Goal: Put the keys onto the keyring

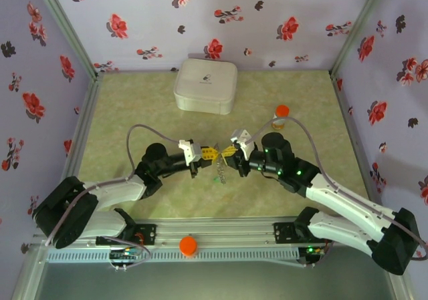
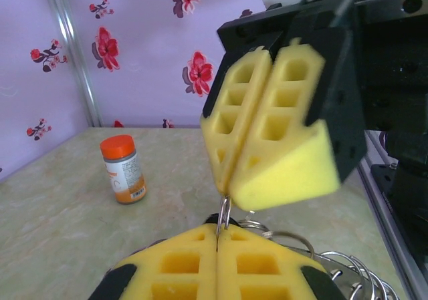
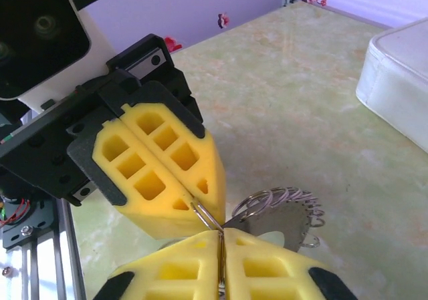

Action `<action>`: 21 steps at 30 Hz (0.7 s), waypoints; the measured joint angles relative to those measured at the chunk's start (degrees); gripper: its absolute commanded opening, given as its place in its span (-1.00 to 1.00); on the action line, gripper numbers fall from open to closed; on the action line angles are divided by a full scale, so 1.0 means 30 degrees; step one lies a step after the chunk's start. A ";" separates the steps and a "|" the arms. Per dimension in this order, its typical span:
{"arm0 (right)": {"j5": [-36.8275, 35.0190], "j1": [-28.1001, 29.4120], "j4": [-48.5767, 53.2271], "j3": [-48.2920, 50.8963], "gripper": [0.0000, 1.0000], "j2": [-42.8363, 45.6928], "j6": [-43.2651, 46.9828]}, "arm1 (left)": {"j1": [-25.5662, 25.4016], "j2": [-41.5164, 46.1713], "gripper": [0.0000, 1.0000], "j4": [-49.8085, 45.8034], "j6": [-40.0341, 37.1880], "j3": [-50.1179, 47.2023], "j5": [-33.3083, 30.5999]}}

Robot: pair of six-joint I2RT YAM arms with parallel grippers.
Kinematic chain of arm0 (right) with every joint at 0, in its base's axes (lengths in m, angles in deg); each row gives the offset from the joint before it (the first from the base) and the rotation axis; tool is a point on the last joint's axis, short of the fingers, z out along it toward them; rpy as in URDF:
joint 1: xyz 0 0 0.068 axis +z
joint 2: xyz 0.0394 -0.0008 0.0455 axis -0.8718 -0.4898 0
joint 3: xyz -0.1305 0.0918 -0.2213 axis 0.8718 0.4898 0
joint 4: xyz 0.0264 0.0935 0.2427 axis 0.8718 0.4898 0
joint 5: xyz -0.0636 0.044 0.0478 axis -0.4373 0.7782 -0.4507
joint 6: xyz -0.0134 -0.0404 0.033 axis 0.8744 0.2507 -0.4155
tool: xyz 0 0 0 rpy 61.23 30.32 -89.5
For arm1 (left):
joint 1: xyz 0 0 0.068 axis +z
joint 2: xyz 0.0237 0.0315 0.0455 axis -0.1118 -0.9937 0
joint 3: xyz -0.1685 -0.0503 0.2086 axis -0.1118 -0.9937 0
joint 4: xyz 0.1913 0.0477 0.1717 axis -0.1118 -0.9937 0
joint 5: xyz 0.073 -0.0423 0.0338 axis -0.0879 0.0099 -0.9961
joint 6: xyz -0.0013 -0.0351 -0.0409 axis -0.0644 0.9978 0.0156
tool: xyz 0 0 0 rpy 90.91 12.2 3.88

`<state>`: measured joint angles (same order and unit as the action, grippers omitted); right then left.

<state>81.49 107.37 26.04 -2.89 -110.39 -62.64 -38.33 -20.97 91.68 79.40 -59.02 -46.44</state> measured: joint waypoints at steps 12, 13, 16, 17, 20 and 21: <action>-0.0211 -0.0022 -0.0503 0.0335 -0.94 -0.0080 -0.0007 | 0.0000 0.0197 -1.00 0.0211 0.0248 -0.0219 -0.0138; -0.0153 -0.0117 -0.0867 0.0583 -0.91 -0.0087 -0.0146 | 0.0007 0.0197 -1.00 0.0284 0.0415 -0.0277 -0.0146; 0.0226 -0.0364 -0.1829 0.1195 -0.81 -0.0080 -0.0627 | 0.0007 0.0117 -1.00 0.0284 0.0750 -0.0291 -0.0153; 0.0386 -0.0408 -0.2055 0.1304 -0.76 -0.0080 -0.0765 | 0.0007 0.0087 -1.00 0.0299 0.0823 -0.0291 -0.0160; 0.0736 -0.0481 -0.2353 0.1435 -0.56 -0.0007 -0.0925 | 0.0000 0.0066 -1.00 0.0678 0.1035 -0.0291 -0.0138; 0.0816 -0.0481 -0.2361 0.1472 -0.49 0.0066 -0.0918 | 0.0000 0.0066 -1.00 0.0962 0.1071 -0.0284 -0.0109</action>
<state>83.93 105.92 18.96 1.52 -110.20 -65.39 -38.33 -20.77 94.56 82.61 -59.87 -46.77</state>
